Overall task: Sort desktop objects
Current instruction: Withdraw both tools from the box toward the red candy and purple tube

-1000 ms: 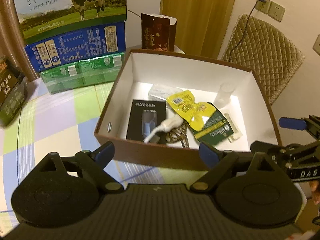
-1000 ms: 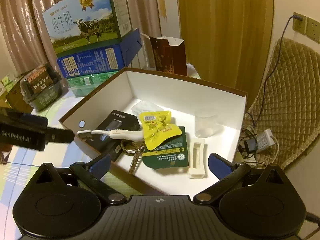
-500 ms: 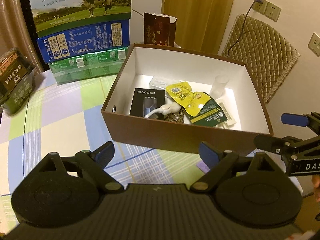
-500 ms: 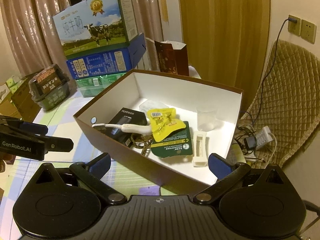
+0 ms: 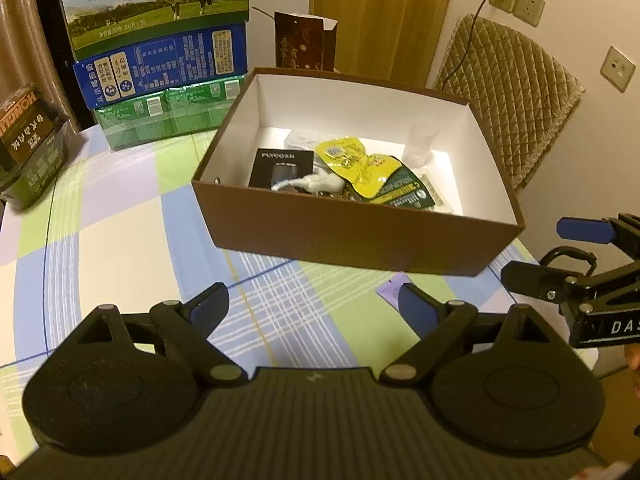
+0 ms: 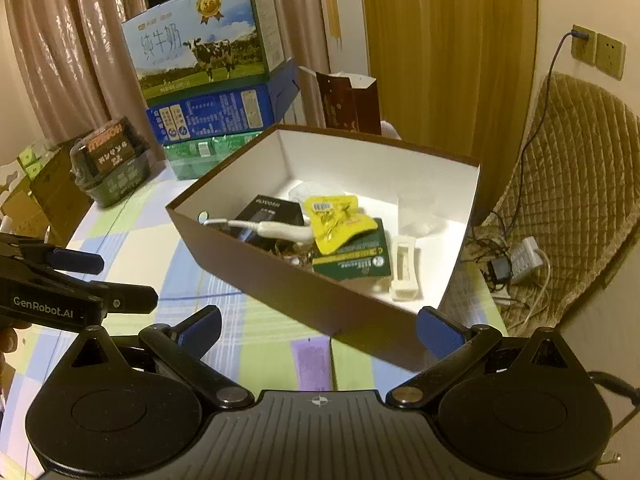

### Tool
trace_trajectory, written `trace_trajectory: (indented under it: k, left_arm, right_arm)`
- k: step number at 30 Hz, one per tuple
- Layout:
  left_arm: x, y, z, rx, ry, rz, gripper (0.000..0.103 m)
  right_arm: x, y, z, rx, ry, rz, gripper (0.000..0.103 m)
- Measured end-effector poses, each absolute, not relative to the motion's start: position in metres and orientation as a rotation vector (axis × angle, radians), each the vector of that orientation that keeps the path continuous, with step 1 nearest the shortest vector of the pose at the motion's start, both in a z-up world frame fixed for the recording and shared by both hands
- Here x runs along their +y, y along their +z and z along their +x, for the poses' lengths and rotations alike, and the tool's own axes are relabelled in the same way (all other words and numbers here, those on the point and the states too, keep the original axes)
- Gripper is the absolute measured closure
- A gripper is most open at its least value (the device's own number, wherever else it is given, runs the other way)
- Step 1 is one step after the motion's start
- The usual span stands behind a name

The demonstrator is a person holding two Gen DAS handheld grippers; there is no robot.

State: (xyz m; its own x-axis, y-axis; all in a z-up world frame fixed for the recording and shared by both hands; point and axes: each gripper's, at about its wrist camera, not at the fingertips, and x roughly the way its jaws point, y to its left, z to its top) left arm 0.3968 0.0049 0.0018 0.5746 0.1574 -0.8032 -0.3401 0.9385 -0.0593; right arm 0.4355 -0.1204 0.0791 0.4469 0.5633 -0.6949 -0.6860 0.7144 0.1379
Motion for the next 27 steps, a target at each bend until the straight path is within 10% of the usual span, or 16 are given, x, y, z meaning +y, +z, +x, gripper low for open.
trace_trajectory:
  k: [27]
  left_arm:
    - [-0.062, -0.082, 0.345, 1.072, 0.079, -0.166, 0.023]
  right_arm:
    - [-0.178, -0.007, 0.382, 1.047, 0.670, -0.261, 0.002]
